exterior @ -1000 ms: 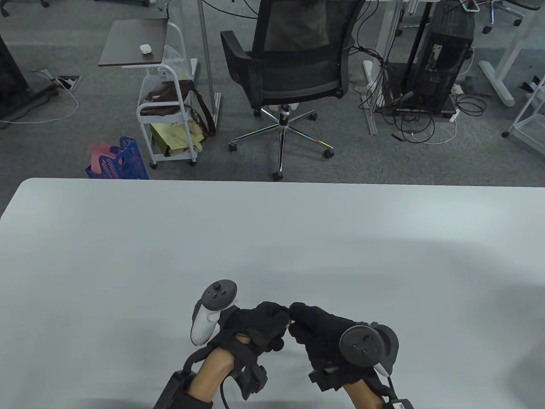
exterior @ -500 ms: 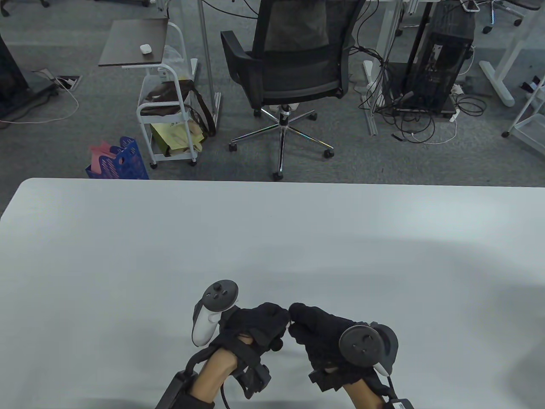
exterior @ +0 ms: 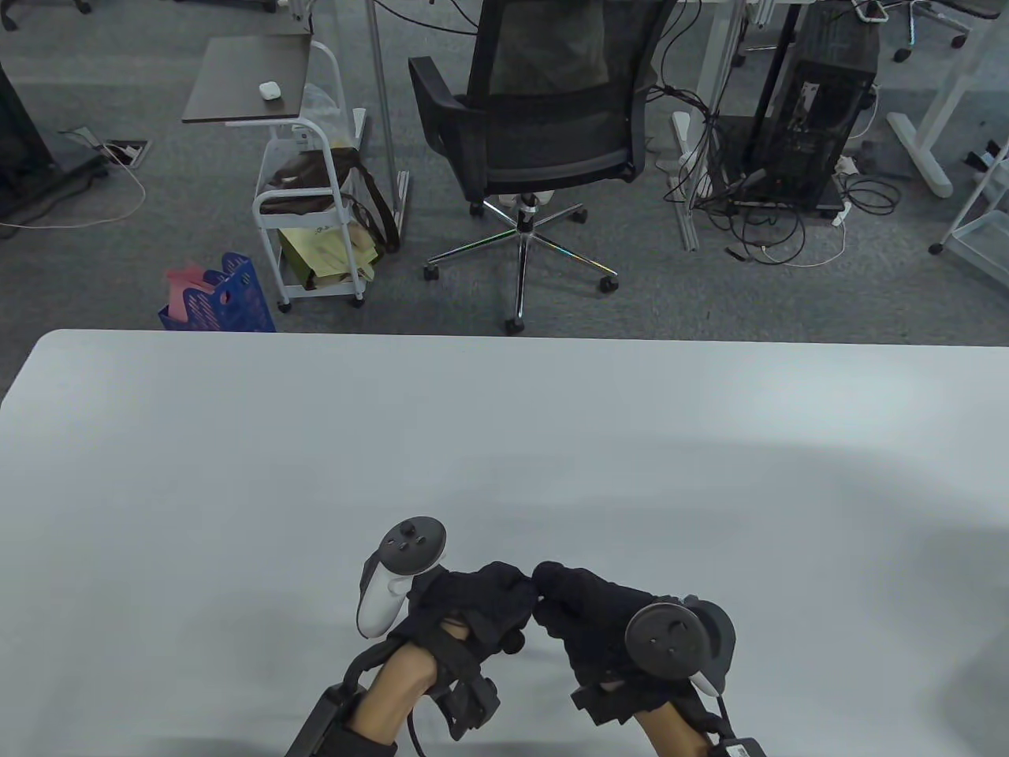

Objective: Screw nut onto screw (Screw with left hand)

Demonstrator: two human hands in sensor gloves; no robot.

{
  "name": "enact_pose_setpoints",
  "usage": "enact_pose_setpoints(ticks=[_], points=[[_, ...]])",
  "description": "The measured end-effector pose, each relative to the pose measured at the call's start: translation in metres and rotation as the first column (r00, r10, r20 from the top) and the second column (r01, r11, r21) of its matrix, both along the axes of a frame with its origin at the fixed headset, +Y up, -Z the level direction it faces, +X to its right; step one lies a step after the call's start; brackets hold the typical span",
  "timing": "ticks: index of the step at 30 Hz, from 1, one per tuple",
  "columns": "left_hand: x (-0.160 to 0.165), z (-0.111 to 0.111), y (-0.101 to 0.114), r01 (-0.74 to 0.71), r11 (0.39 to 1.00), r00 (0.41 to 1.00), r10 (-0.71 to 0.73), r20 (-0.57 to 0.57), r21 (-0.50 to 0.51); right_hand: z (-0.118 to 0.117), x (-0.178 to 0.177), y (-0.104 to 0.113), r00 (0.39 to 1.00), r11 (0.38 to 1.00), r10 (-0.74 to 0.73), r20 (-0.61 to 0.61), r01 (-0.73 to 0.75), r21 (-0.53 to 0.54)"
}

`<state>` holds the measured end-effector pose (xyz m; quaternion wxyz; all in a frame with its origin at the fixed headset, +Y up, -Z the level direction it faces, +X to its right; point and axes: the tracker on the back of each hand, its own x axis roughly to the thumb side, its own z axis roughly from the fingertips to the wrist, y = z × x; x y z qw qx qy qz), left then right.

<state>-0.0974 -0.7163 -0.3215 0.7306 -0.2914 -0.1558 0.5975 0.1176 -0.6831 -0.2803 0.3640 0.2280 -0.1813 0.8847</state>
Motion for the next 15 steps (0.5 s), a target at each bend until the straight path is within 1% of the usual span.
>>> enact_pose_setpoints(ticks=[3,4,6,9,12,13,15], points=[[-0.0013,0.0008,-0.0019,-0.03,0.999,0.999,0.029,-0.015,-0.022,0.0004,0.0006,-0.0002,0.999,0.999,0.033,0.007,-0.033,0.015],[-0.0018,0.0009,-0.0009,-0.003,1.0,0.999,0.002,-0.039,-0.015,0.0003,0.0006,-0.0007,0.999,0.999,0.035,0.008,-0.035,0.016],[-0.0016,0.0003,-0.0003,0.022,1.0,0.998,-0.021,-0.052,0.019,-0.0002,0.0004,-0.0014,1.0,1.0,0.018,0.005,-0.018,0.004],[-0.0006,0.0,0.0015,0.019,1.0,0.999,-0.018,-0.046,0.016,0.0005,-0.0002,-0.0004,1.0,1.0,0.014,0.001,-0.014,0.004],[-0.0017,-0.0012,0.0005,-0.022,1.0,1.0,0.022,0.006,-0.006,0.001,0.0,0.0002,1.0,1.0,-0.005,-0.001,0.005,0.001],[-0.0031,-0.0012,-0.0018,-0.057,0.998,0.998,0.057,0.004,-0.032,0.0007,0.0007,0.0006,1.0,1.0,-0.02,0.004,0.02,0.001],[-0.0041,-0.0002,-0.0027,-0.082,0.995,0.997,0.081,-0.015,-0.064,0.0005,0.0016,0.0008,1.0,1.0,-0.017,0.006,0.017,0.001]])
